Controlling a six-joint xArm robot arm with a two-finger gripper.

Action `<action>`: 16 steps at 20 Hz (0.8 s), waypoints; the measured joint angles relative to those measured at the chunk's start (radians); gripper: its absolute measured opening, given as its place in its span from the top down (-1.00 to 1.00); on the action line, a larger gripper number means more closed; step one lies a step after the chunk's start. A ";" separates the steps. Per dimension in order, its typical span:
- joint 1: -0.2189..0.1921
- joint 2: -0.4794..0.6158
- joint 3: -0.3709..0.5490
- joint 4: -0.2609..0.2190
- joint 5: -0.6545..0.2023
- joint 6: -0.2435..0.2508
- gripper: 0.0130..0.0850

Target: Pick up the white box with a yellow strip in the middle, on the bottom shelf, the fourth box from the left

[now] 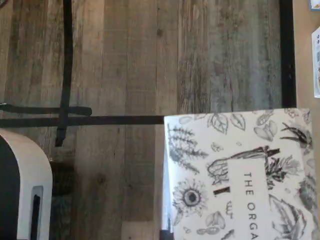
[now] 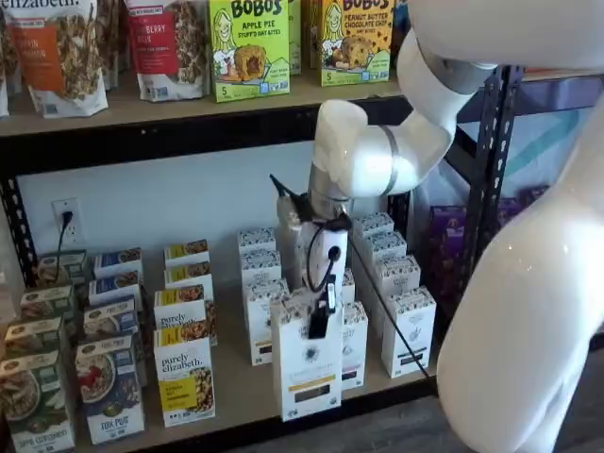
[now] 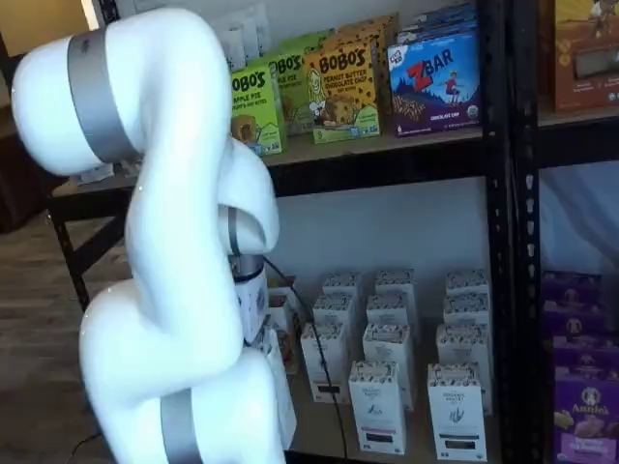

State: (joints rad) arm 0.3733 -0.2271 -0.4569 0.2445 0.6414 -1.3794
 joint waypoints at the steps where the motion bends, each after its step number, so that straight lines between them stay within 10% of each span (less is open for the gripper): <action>1: -0.004 -0.010 0.002 -0.001 0.007 -0.002 -0.11; 16: -0.124 -0.220 0.005 -0.052 0.192 -0.051 -0.11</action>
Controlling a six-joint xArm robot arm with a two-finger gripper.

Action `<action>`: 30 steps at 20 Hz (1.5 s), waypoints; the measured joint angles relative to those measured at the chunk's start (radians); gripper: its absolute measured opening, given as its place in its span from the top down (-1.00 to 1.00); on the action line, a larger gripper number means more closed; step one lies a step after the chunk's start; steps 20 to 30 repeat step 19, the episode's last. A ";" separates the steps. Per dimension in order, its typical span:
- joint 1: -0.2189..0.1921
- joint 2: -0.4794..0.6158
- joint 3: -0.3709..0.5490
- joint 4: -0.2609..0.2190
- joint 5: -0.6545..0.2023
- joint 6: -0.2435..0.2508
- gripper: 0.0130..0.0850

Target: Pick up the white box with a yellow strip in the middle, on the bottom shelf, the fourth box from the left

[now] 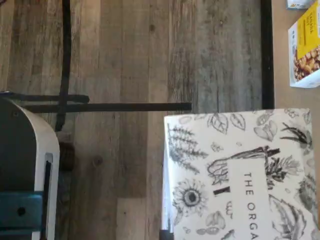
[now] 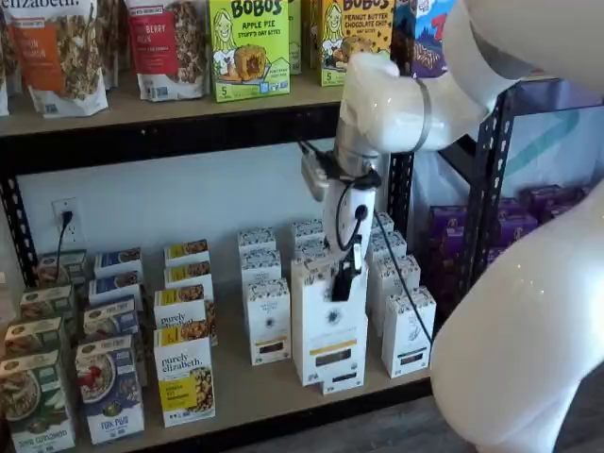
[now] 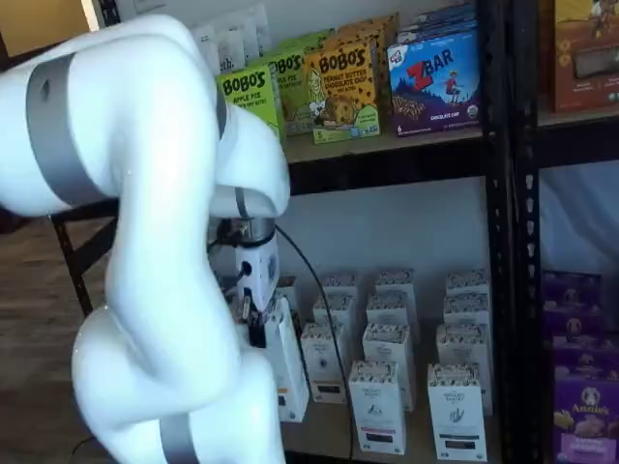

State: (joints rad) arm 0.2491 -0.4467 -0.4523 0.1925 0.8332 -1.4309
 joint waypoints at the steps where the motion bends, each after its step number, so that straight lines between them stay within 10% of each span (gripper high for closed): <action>1: -0.011 -0.016 -0.003 -0.003 0.017 -0.006 -0.11; 18: -0.086 -0.188 -0.119 -0.052 0.299 -0.016 -0.11; 30: -0.087 -0.190 -0.122 -0.051 0.307 -0.017 -0.11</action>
